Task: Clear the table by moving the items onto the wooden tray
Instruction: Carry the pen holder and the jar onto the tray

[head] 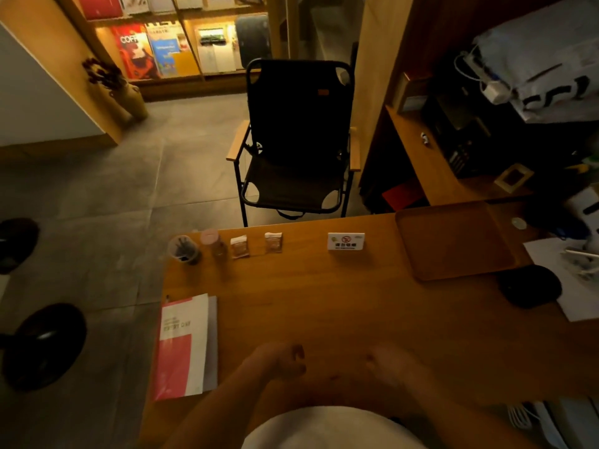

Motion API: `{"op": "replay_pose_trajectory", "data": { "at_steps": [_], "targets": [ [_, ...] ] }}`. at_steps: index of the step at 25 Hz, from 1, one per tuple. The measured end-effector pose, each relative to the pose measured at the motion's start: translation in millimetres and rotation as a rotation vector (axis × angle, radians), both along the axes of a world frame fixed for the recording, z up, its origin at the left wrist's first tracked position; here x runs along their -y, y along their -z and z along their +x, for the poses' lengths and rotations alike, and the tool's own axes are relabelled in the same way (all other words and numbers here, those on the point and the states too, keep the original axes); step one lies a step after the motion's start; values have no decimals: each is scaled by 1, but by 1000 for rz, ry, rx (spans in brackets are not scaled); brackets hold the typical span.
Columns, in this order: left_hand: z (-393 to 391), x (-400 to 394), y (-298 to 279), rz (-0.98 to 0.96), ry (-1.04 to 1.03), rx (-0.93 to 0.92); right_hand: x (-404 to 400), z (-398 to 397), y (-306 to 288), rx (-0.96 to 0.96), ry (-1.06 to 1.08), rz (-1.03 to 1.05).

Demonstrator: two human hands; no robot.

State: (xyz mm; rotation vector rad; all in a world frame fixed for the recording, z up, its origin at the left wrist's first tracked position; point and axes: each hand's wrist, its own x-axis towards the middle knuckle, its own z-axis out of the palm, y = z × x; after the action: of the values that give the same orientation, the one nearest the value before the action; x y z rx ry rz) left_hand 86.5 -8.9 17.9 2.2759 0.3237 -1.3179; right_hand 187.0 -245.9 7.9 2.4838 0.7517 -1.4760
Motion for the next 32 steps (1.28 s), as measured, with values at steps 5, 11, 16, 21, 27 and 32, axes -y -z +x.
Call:
{"op": "replay_pose_trajectory", "data": {
  "at_steps": [5,11,16,21,27,32],
  "targets": [
    [-32,-36,7,20,54,69,-30,-21,-8,2,-50,20],
    [-61,-53,12,75,-15,139,-59,-26,-17,-20,-186,40],
    [-86,-51,12,120,-128,115,-77,-16,-18,-24,-304,41],
    [-103,-42,5,136,-268,86,-84,-3,-15,-11,-409,64],
    [-114,-37,-8,124,-466,99,-86,10,-7,-65,-467,33],
    [-122,-59,-12,41,-577,33,-105,16,-11,-57,-499,28]
  ]
}}
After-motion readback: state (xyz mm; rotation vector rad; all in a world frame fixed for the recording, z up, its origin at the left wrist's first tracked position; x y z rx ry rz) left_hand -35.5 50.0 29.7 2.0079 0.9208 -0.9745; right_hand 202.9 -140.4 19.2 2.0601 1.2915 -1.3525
